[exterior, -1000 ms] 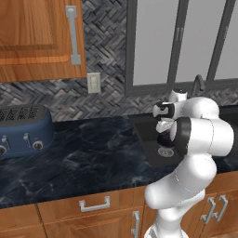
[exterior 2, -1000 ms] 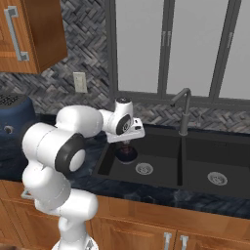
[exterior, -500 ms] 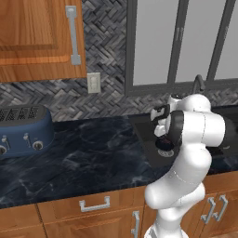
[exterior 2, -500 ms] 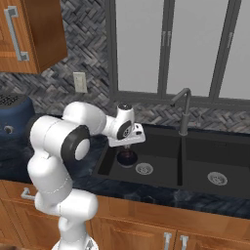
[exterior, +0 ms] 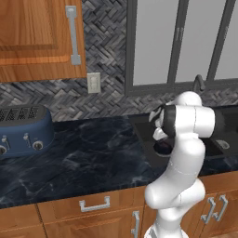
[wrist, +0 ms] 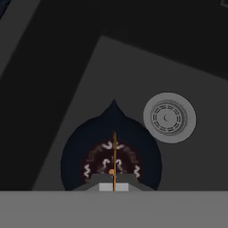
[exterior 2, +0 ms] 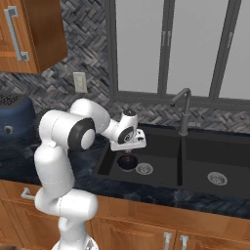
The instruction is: Place the teapot in the left basin and the bowl in the right basin of the sink.
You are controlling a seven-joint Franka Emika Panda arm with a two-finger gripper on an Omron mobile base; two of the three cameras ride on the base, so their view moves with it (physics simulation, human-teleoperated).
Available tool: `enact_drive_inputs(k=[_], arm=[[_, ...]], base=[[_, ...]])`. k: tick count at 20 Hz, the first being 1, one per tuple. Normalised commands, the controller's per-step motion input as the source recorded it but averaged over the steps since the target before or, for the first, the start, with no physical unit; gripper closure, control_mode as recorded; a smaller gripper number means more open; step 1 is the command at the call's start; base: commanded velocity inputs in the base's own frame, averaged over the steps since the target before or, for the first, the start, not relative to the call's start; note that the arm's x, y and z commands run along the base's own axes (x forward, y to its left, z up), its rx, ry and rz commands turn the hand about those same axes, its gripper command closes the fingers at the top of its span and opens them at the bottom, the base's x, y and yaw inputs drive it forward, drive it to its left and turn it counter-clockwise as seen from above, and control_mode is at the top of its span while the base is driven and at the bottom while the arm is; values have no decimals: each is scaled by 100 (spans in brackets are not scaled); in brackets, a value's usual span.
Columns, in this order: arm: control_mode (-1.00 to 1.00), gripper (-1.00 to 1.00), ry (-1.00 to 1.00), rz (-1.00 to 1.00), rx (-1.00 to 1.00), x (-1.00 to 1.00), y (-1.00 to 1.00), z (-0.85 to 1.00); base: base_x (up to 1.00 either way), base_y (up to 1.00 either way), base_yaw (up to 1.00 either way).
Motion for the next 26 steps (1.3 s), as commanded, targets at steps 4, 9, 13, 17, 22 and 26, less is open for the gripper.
enact_drive_inputs(k=[4,9,13,17,22,26], arm=[[-100,100,1,0,0,17,0,-26],[-100,100,1,0,0,19,0,-25],[-100,100,0,0,0,17,0,-28],[-100,100,0,0,0,18,-1,-30],[-100,100,0,0,0,16,-3,-28],[-100,100,0,0,0,16,-5,-26]], base=[[0,0,0],[0,0,0],[0,0,0],[0,0,0],[0,0,0],[0,0,0]])
